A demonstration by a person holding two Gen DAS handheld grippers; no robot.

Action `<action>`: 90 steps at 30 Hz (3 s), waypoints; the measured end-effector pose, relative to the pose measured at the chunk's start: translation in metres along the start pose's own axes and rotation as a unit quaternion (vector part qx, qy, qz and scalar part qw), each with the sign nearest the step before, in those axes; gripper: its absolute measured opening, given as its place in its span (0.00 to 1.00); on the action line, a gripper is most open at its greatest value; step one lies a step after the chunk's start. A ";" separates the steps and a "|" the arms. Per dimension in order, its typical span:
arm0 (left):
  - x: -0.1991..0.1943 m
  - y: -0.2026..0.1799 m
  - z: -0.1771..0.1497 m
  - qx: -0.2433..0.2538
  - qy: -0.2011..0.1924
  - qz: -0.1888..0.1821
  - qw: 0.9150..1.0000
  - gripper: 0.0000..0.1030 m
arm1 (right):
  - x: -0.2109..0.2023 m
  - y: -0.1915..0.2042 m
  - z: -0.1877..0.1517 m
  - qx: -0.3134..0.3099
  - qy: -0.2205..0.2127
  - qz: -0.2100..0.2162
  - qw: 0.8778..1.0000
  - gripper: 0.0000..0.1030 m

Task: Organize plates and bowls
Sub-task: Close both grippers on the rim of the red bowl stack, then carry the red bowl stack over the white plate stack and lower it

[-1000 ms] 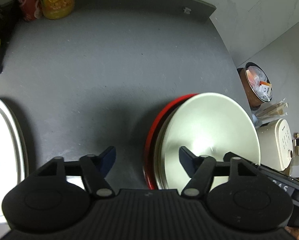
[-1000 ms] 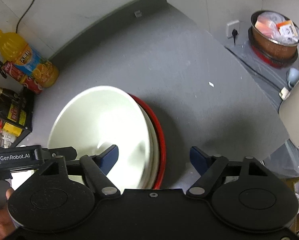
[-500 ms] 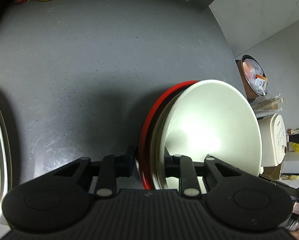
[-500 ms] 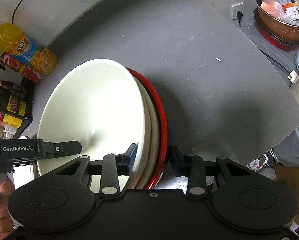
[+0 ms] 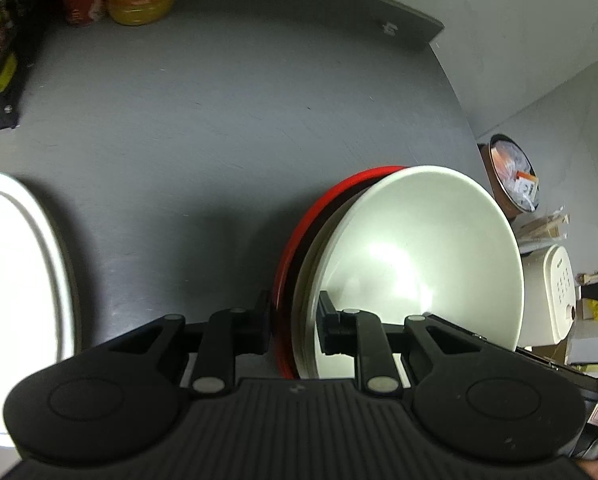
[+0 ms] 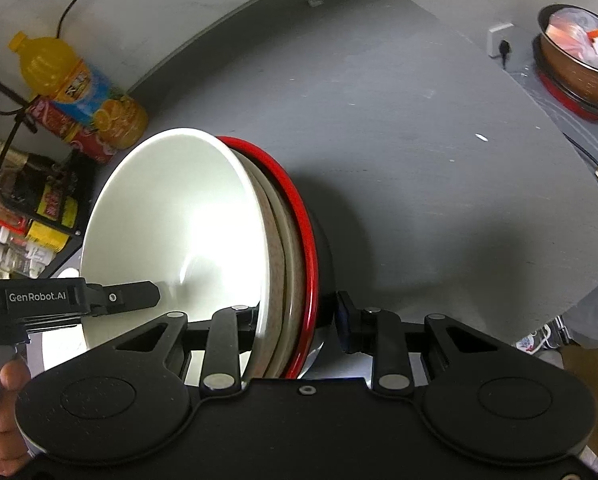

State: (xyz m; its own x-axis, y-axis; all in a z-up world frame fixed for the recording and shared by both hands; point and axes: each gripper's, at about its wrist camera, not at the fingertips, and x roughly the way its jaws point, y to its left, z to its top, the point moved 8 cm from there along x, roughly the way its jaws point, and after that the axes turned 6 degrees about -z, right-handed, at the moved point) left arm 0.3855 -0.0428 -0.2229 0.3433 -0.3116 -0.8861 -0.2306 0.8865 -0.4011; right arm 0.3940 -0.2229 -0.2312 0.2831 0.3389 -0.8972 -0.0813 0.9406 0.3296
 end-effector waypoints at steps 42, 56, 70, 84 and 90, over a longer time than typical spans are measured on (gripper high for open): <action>-0.152 0.175 -0.026 -0.162 -0.127 0.031 0.978 0.20 | 0.004 0.215 -0.021 -0.164 0.022 0.080 0.983 0.28; -0.169 0.232 -0.048 -0.233 -0.143 0.044 0.961 0.20 | 0.023 0.267 -0.039 -0.220 0.054 0.093 0.970 0.28; -0.159 0.259 -0.057 -0.278 -0.141 0.047 0.949 0.20 | 0.041 0.285 -0.046 -0.253 0.077 0.082 0.961 0.28; -0.153 0.264 -0.051 -0.284 -0.143 0.041 0.947 0.20 | 0.050 0.290 -0.044 -0.257 0.086 0.068 0.960 0.28; -0.151 0.259 -0.049 -0.276 -0.147 0.039 0.949 0.20 | 0.055 0.285 -0.040 -0.239 0.089 0.068 0.965 0.28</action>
State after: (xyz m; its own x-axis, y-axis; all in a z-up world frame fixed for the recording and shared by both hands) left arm 0.2296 0.2173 -0.2040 0.5255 -0.0710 -0.8479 -0.6806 0.5629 -0.4689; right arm 0.3482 0.0640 -0.1980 0.0732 0.4171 -0.9059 -0.5485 0.7755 0.3127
